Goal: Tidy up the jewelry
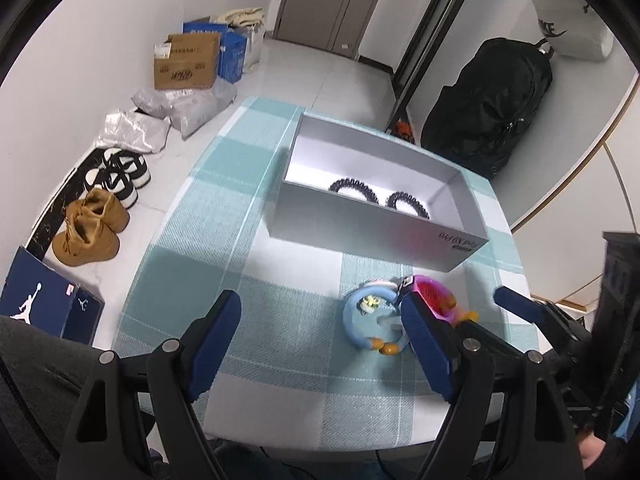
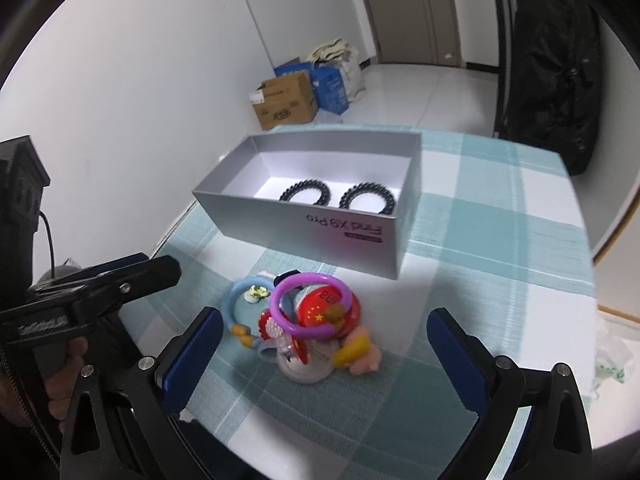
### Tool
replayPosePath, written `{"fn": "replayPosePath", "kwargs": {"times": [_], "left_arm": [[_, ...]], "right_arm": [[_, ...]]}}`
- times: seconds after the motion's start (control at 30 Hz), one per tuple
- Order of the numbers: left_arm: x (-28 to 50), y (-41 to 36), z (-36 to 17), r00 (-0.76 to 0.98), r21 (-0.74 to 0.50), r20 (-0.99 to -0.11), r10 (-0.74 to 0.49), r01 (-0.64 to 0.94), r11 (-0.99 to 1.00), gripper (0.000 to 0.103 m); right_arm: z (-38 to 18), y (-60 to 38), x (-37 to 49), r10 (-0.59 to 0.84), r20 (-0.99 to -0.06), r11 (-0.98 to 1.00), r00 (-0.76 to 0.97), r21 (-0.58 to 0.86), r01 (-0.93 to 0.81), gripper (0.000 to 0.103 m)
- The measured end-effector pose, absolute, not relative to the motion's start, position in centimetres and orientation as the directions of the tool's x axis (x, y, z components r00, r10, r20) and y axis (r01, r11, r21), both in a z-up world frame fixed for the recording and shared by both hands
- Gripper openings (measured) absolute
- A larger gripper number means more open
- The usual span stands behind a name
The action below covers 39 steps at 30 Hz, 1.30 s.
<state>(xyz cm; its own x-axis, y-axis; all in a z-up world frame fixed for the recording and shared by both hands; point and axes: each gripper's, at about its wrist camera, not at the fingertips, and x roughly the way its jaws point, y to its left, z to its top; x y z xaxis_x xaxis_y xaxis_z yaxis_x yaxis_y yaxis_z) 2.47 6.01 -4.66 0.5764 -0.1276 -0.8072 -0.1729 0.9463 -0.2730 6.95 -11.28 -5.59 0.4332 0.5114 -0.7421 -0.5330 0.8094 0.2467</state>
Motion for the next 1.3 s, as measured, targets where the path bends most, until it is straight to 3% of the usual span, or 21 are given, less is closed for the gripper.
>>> {"fn": "replayPosePath", "kwargs": {"times": [0.37,0.43,0.7,1.3], "left_arm": [[2.9,6.3,-5.7,0.522,-0.278,-0.838,-0.157,-0.162,0.947,0.079],[3.0,6.5,-6.0,0.505,-0.292,-0.846,-0.172,-0.169,0.941,0.079],[3.4,6.3,-6.8,0.465,-0.305,-0.864,-0.193,-0.177,0.936,0.079],[3.6,5.0,-6.4,0.494,-0.302,-0.845,-0.207,-0.120,0.946,0.079]], "right_arm": [[-7.6,-9.8,8.1,0.483,-0.776,0.814,0.406,0.228,-0.534,0.086],[-7.7,-9.8,8.2,0.489,-0.776,0.810,0.398,0.236,-0.536,0.074],[-7.4,-9.4,8.0,0.519,-0.766,0.789,0.379,0.258,-0.558,0.051],[-6.0,-12.1,9.6,0.617,-0.697,0.767,0.366,0.429,-0.477,0.049]]}}
